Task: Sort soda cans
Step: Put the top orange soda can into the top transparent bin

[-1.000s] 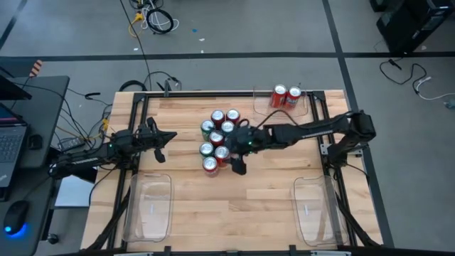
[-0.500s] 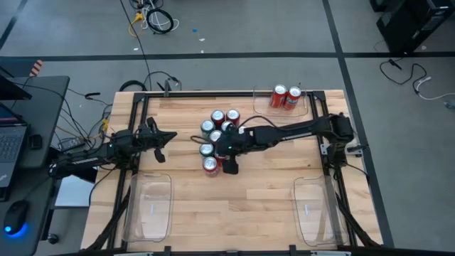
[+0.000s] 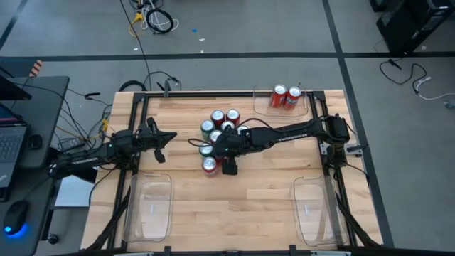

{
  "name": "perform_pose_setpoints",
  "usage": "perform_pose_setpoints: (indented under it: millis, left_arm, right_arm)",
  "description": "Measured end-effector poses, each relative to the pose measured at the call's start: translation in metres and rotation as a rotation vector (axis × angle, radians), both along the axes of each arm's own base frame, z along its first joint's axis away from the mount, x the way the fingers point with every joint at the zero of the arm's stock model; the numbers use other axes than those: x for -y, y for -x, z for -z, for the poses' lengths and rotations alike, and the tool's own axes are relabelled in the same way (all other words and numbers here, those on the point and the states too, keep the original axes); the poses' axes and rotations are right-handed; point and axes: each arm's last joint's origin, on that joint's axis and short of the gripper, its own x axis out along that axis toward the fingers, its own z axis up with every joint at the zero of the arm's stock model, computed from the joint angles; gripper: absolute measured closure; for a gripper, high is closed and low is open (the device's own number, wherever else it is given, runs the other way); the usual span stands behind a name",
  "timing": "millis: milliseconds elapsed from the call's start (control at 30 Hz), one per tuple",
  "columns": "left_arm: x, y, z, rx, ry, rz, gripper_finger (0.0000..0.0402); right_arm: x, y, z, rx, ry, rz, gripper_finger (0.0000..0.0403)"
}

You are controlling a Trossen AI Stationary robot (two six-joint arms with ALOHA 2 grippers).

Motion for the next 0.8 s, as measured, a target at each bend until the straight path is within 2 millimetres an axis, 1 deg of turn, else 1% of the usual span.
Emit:
perform_pose_setpoints:
  millis: [133,233,400,467,633,700,800]
  left_arm:
    - [0.000,0.000,0.000,-0.001,0.001,0.000,0.0394]
    - [0.000,0.000,0.000,-0.002,0.001,0.000,0.0394]
    - [0.000,0.000,0.000,-0.003,0.001,0.000,0.0394]
    - [0.000,0.000,0.000,-0.003,0.001,0.000,0.0394]
    - [0.000,0.000,0.000,-0.004,0.001,0.000,0.0394]
    - [0.000,0.000,0.000,-0.005,0.001,0.000,0.0394]
    - [0.000,0.000,0.000,-0.003,0.001,0.000,0.0394]
  right_arm:
    - [-0.005,0.007,-0.008,-0.008,-0.046,-0.007,0.0142]
    - [-0.009,0.013,-0.018,-0.002,-0.081,-0.006,0.0142]
    - [-0.016,0.027,-0.053,0.089,-0.101,-0.004,0.0142]
    - [-0.018,0.033,-0.063,0.107,-0.109,0.007,0.0142]
    - [-0.021,0.061,-0.092,0.104,-0.075,0.065,0.0142]
    - [-0.019,0.075,-0.100,0.071,-0.043,0.124,0.0142]
    - [-0.010,0.097,-0.107,-0.011,0.046,0.251,0.0142]
